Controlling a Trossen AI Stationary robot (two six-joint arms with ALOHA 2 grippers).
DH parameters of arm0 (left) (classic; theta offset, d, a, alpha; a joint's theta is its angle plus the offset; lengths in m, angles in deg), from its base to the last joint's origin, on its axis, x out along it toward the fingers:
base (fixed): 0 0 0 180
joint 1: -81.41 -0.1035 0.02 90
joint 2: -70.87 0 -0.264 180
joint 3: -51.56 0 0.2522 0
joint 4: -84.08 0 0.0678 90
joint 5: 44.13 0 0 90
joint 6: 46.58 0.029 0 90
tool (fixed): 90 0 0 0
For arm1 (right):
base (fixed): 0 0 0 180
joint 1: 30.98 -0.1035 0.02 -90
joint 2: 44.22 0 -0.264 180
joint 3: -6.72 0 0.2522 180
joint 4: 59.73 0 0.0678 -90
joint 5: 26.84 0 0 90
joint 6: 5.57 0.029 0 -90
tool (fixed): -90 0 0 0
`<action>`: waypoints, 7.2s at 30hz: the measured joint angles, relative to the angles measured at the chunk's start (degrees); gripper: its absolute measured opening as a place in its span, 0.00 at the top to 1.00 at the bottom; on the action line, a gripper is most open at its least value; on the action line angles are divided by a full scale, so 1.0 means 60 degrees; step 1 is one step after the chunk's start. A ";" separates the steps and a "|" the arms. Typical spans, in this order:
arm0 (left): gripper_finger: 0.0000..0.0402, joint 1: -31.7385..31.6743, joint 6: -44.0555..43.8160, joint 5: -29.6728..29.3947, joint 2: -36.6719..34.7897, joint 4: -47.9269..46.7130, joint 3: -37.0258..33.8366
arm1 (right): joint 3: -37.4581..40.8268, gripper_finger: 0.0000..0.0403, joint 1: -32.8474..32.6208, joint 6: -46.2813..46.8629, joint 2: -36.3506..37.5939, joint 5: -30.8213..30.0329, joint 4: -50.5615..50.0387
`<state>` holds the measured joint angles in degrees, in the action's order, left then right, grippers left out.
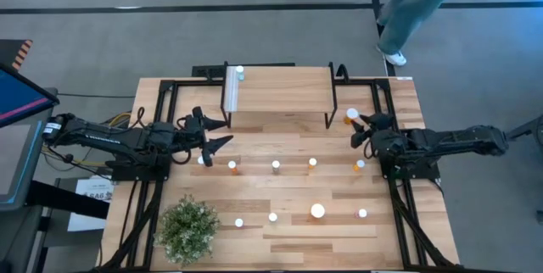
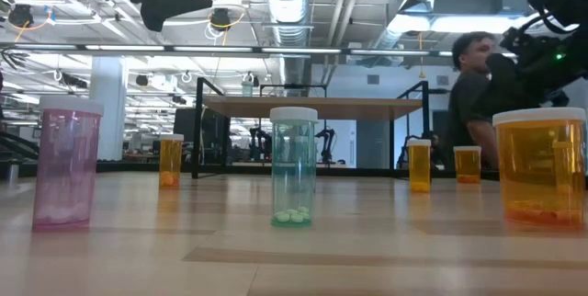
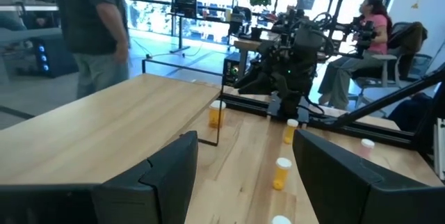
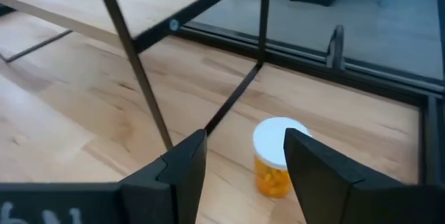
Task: Pick and place medicine bottles onto shelf by color
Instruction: Put the top large orange pill bottle on the shelf
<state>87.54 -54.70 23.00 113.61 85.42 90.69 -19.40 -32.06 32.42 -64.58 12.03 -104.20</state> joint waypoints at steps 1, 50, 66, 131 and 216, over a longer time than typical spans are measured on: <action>0.44 0.0000 0.0000 -0.0009 0.0000 -0.0004 0.0000 | 0.0000 0.46 0.0049 0.0001 0.0000 0.0000 -0.0023; 0.44 0.0000 -0.0048 -0.0007 0.0000 -0.0029 0.0000 | 0.0006 0.34 0.3078 -0.0882 -0.2592 0.1935 0.1839; 0.44 0.0000 -0.0324 0.0001 0.0004 -0.0013 0.0000 | 0.0007 0.12 0.3510 -0.0847 -0.3366 0.2127 0.2512; 0.44 0.0004 -0.0478 0.0179 0.0000 -0.0022 0.0000 | 0.0005 0.49 0.4426 -0.1088 -0.5712 0.2681 0.4000; 0.44 0.0058 -0.0277 0.0427 0.0004 -0.0215 0.0000 | -0.9864 0.46 0.4405 -0.6089 -1.1838 0.8163 0.6192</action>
<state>87.89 -56.36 25.56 113.63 84.13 90.69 -78.59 -5.63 -4.11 -135.61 61.01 -67.05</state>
